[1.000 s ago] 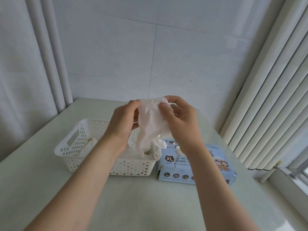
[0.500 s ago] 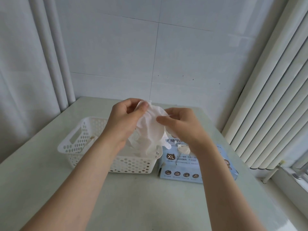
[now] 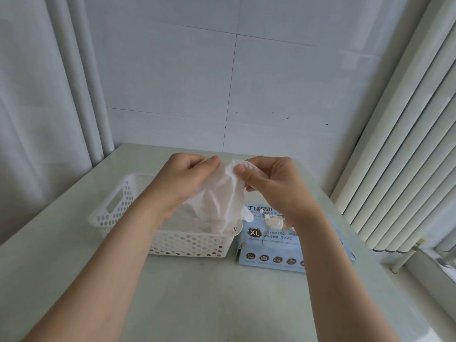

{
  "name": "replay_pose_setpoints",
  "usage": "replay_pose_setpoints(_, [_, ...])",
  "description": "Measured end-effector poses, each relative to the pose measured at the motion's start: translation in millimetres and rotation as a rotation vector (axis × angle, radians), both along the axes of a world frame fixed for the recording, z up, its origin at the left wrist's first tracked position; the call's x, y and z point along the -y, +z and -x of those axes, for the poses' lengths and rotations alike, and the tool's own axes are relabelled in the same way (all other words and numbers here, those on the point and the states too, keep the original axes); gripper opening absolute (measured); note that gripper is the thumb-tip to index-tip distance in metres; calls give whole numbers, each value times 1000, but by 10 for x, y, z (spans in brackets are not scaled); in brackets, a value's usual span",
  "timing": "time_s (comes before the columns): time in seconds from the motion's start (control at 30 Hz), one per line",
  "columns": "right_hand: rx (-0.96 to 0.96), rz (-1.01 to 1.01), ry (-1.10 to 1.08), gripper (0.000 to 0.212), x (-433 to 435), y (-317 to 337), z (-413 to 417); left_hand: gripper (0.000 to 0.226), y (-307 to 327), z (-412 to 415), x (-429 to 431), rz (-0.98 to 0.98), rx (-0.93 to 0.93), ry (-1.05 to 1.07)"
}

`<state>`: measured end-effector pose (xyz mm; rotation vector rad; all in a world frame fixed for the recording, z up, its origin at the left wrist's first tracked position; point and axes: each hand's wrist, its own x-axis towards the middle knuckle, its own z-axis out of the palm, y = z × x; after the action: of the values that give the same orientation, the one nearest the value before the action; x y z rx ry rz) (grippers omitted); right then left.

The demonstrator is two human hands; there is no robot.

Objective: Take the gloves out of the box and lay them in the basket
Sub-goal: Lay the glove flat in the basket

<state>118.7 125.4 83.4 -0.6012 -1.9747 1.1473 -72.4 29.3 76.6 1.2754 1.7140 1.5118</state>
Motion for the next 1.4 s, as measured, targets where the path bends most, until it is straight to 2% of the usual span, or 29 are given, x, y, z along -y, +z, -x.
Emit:
replay_pose_setpoints(0.07, [-3, 4, -18, 22, -20, 3, -9, 37, -45, 51, -12, -3, -108, 42])
replay_pose_setpoints(0.17, [-6, -1, -39, 21, -44, 10, -45, 26, -75, 102, -25, -58, -112, 92])
replay_pose_setpoints(0.23, [-4, -13, -44, 22, -58, 3, -56, 27, -73, 111, -39, -106, -136, 121])
replay_pose_setpoints(0.43, [-16, -23, -12, 22, -23, -59, 35, 28, -64, 73, -35, -198, -359, 208])
replay_pose_setpoints(0.53, [-37, -68, -42, 18, 34, -63, 74, 26, -33, 72, -17, -250, -386, 217])
replay_pose_setpoints(0.6, [-68, -109, -69, 17, 71, -49, 105, 26, 23, 69, 1, -266, -302, 192])
replay_pose_setpoints(0.7, [-108, -149, -125, 16, 92, -3, 126, 31, 101, 76, 32, -278, -52, 91])
replay_pose_setpoints(0.8, [-95, -143, -137, 15, 98, 54, 105, 28, 162, 66, 64, -262, 84, 59])
replay_pose_setpoints(0.9, [-104, -17, -129, 16, 81, 112, 79, 14, 182, 71, 85, -231, 252, -11])
replay_pose_setpoints(1.0, [-132, 186, -106, 16, 35, 164, 123, 11, 178, 154, 106, -200, 259, -57])
replay_pose_setpoints(1.07, [-89, 254, -82, 14, -27, 158, 211, 16, 154, 246, 143, -156, 216, -54])
replay_pose_setpoints(1.17, [126, 169, -83, 12, -143, 52, 468, 24, 51, 481, 194, -33, 128, 7])
replay_pose_setpoints(1.3, [426, -45, -69, 8, -220, -146, 899, 22, -119, 793, 271, 197, -253, 160])
replay_pose_setpoints(1.4, [561, -213, -82, 7, -220, -325, 1172, 21, -264, 924, 322, 375, -546, 229])
